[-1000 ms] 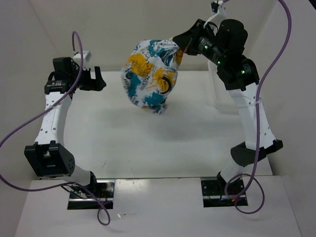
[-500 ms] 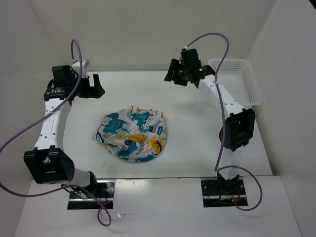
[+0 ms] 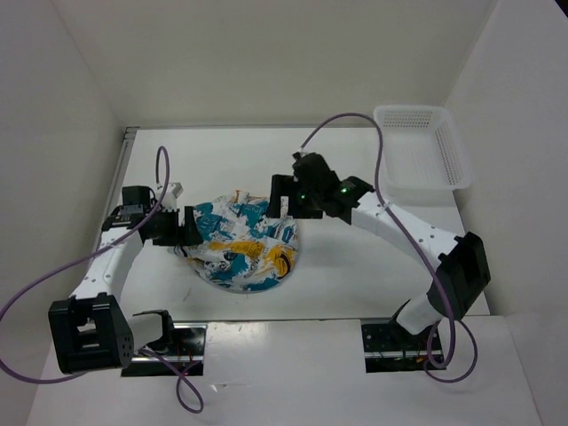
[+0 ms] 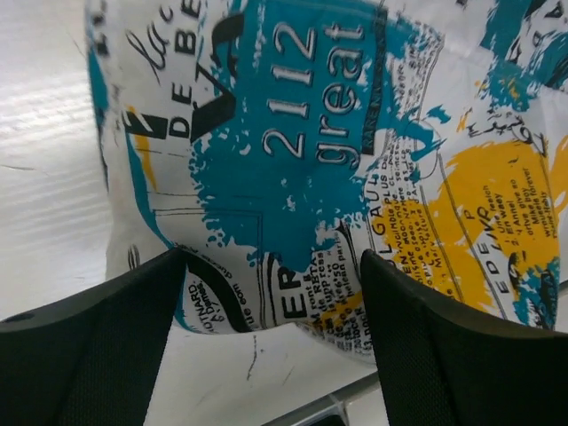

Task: Fold and stack the shorts
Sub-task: Move the shorts to the center of the board, then flatten the shorts out

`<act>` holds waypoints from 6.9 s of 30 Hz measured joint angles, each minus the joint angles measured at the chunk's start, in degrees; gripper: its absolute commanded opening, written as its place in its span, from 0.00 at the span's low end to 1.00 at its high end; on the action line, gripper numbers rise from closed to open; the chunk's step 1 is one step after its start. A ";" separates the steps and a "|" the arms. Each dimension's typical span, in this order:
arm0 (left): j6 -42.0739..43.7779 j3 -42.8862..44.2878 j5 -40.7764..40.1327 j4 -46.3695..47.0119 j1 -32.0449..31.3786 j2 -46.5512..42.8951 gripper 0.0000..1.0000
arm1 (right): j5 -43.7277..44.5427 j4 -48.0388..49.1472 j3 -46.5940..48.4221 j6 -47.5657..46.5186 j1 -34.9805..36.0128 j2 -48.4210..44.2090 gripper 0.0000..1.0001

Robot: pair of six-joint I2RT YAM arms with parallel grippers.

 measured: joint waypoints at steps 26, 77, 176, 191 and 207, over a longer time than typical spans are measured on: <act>0.04 16.02 5.31 4.74 -1.73 4.04 0.00 | 22.91 3.19 13.55 -1.29 28.94 32.02 0.36; -0.63 11.69 9.90 11.37 -9.35 7.21 0.37 | -1.16 2.82 -13.70 -2.16 -15.19 -6.32 0.45; -0.02 0.48 4.87 14.82 -15.98 10.75 0.00 | -13.51 9.16 -27.26 4.98 -30.27 3.28 0.00; 0.02 25.22 1.25 11.45 -2.23 22.67 0.83 | -12.33 12.39 -14.38 10.73 -16.55 10.97 0.88; 0.13 -16.59 0.52 5.70 -1.31 -9.70 0.72 | -5.25 9.09 -16.46 9.25 -18.14 0.35 0.67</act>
